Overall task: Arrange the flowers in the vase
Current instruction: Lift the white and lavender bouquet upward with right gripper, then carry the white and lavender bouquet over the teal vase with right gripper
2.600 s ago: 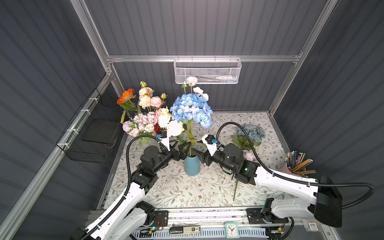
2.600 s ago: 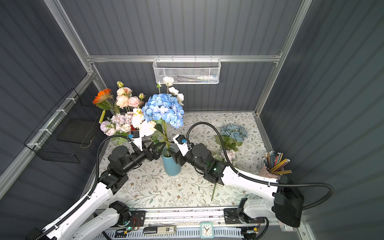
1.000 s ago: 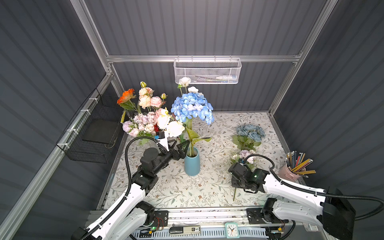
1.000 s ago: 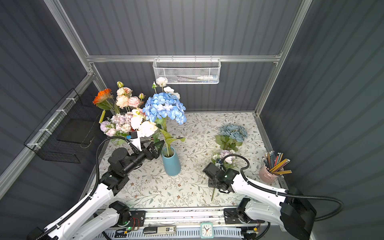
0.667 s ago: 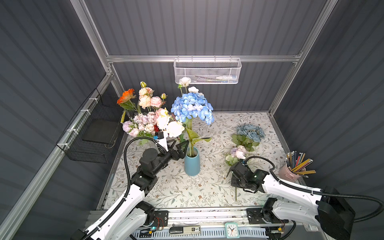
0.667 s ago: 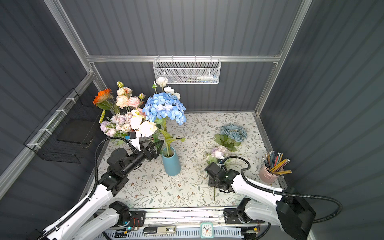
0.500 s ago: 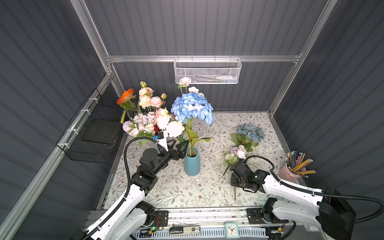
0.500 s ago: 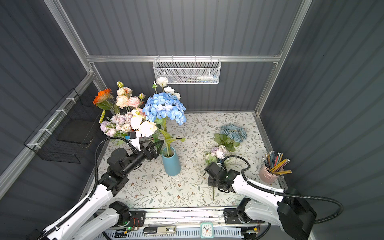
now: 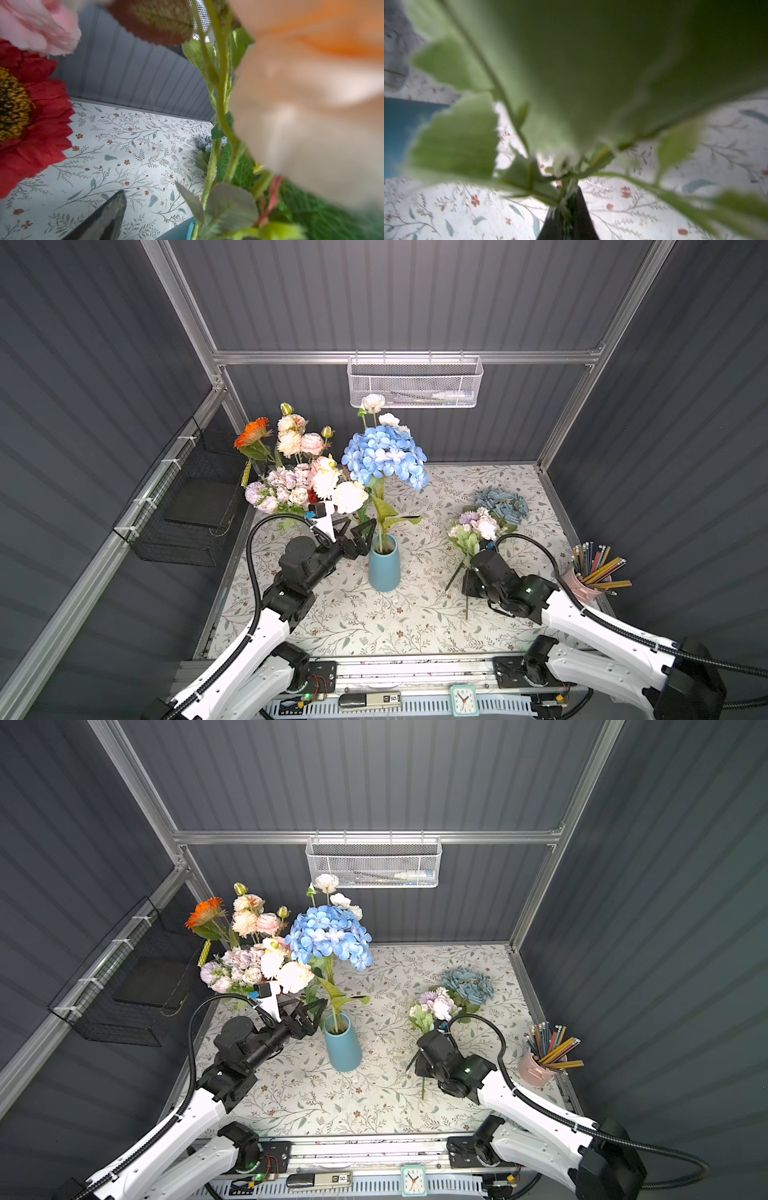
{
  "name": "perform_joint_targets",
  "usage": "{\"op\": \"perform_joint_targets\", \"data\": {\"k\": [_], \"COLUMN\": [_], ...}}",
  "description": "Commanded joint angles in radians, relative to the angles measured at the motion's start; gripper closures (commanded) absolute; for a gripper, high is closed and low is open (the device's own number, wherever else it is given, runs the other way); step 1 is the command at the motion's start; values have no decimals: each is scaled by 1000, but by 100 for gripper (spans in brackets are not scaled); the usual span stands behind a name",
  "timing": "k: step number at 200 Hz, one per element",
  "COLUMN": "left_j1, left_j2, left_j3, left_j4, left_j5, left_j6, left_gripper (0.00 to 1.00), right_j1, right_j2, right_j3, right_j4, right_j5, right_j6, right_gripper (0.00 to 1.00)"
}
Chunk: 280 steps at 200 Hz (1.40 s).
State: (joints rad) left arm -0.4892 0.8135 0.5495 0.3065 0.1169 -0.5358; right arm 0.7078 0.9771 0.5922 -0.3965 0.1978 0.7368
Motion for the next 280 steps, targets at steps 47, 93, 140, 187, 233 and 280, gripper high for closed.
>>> {"op": "perform_joint_targets", "data": {"k": [47,93,140,187,233,280], "left_j1": [3,2,3,3,3,2], "left_j2": [6,1,7,26,36,1], "left_j3": [13,9,9,11,13,21], "left_j4": [-24,-27,-35,-28,-30,-106], "left_j5": [-18,-17,-16,-9,0,5], "left_j6": [-10,-16,-12,-13,-20,-3], "left_gripper": [0,0,0,0,0,0], "right_j1": [-84,-84,-73,1,124,253], "right_j2": [91,82,0,-72,-15,135], "right_j3": [198,314,331,298,286,314], "right_j4": [390,536,690,813,913,1022], "right_j5": [-94,-186,-321,-369,-472,-510], "right_j6": [-301,-446,-566,-693,-742,-770], "right_gripper": [100,100,100,100,100,100]}}
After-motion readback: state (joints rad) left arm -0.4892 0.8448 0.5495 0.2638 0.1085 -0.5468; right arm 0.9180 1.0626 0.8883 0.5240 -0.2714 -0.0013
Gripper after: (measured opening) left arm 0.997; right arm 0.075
